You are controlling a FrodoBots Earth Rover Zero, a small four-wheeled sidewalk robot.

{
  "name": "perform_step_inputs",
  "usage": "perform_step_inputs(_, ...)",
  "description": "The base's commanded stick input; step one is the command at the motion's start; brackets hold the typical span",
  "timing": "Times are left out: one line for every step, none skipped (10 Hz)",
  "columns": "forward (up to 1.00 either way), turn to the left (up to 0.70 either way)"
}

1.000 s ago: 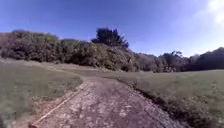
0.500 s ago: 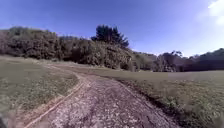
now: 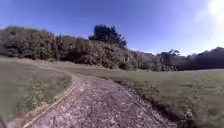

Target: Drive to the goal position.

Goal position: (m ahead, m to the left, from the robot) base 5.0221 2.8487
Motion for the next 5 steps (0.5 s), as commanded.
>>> perform_step_inputs(0.85, 0.00)
perform_step_inputs(0.85, 0.00)
perform_step_inputs(0.85, 0.00)
perform_step_inputs(0.85, 0.00)
perform_step_inputs(0.85, 0.00)
